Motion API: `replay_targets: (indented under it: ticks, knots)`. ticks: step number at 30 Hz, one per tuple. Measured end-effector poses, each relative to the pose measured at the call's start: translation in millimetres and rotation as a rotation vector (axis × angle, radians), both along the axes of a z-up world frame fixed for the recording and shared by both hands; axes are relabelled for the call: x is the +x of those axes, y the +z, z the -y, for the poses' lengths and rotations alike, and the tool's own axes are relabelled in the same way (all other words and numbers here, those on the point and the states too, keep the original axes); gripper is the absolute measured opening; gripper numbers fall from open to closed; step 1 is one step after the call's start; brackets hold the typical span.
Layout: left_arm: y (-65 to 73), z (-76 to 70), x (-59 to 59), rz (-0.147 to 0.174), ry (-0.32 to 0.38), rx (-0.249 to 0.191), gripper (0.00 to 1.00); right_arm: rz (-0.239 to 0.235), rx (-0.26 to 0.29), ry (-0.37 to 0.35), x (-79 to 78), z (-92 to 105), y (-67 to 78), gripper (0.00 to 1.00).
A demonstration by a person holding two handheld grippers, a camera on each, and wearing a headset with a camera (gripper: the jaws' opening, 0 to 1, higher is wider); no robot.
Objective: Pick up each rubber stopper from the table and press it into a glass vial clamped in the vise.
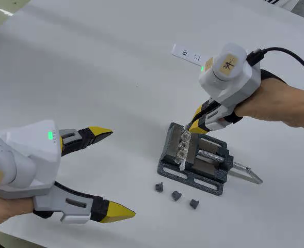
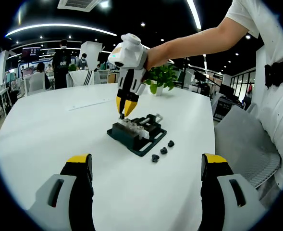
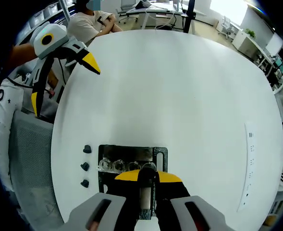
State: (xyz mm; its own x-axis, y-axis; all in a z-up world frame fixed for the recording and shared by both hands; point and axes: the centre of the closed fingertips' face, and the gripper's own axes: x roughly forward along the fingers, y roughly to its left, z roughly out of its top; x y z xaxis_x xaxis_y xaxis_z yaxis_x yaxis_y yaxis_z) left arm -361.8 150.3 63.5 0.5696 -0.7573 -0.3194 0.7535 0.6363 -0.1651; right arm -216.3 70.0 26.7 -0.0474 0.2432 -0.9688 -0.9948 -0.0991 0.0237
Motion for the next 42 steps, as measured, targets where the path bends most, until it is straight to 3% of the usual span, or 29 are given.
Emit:
replay_targets:
  ticks: [6,14,17,24,42]
  knots:
    - [-0.3,-1.1,-0.1,-0.001,0.004,-0.004,0.93,0.001,-0.028,0.000,1.6,-1.4,0.0,0.06]
    - [-1.7,-0.1,0.8,-0.004,0.004,-0.009,0.93,0.026,-0.118,-0.008,-0.4,-3.7,-1.3,0.05]
    - [-0.9,1.7,2.7,-0.002,0.002,-0.012,0.93,0.051,-0.152,0.023,1.2,-3.4,-4.8,0.05]
    - [0.1,4.4,3.7,0.002,-0.006,-0.013,0.93,0.031,-0.145,-0.008,2.6,-1.9,-3.7,0.05]
    - [0.0,1.7,1.5,0.000,0.004,-0.016,0.93,0.028,-0.084,0.010,1.6,0.0,-4.3,0.08]
